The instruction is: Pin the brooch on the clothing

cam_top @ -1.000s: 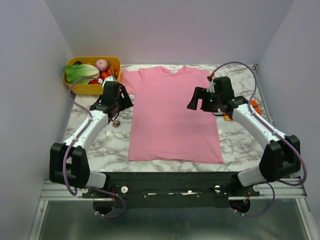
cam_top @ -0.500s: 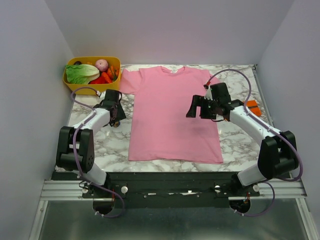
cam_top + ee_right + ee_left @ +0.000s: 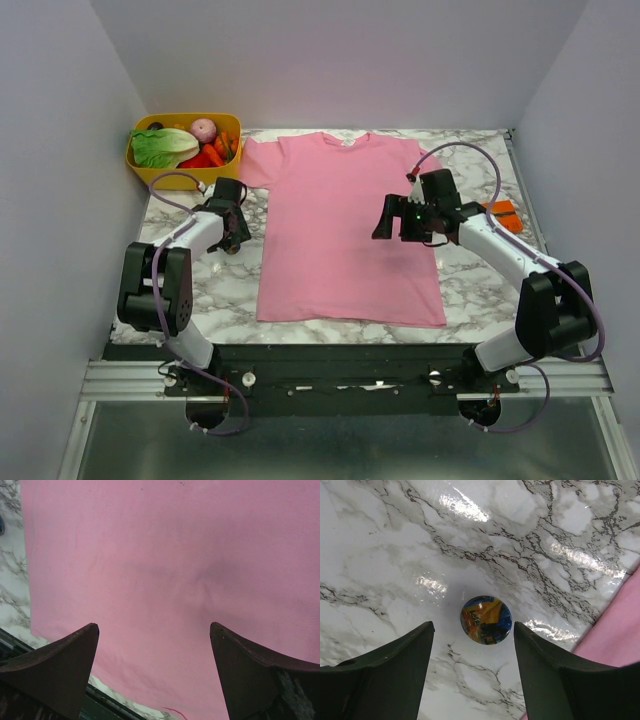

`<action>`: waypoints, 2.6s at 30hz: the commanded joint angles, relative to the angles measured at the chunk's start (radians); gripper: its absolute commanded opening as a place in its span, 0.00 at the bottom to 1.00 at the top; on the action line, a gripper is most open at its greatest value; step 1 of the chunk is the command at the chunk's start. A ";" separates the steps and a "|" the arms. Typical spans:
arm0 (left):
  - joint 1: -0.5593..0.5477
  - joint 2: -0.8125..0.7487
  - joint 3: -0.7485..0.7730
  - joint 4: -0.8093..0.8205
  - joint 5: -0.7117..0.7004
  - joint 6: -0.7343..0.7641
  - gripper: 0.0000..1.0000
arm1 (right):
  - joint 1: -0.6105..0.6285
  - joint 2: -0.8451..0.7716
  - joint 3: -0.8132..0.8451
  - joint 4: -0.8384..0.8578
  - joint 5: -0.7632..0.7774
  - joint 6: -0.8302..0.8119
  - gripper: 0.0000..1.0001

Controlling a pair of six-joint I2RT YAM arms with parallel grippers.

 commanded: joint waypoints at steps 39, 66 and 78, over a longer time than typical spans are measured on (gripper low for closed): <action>-0.072 0.146 0.030 -0.037 -0.118 0.040 0.31 | -0.003 -0.013 -0.014 0.016 -0.022 -0.042 1.00; -0.074 -0.029 0.010 -0.086 -0.149 0.001 0.59 | 0.005 -0.003 0.003 0.010 -0.039 -0.051 1.00; 0.024 -0.076 -0.039 0.006 -0.037 -0.006 0.62 | 0.198 0.210 0.218 0.141 -0.196 -0.016 1.00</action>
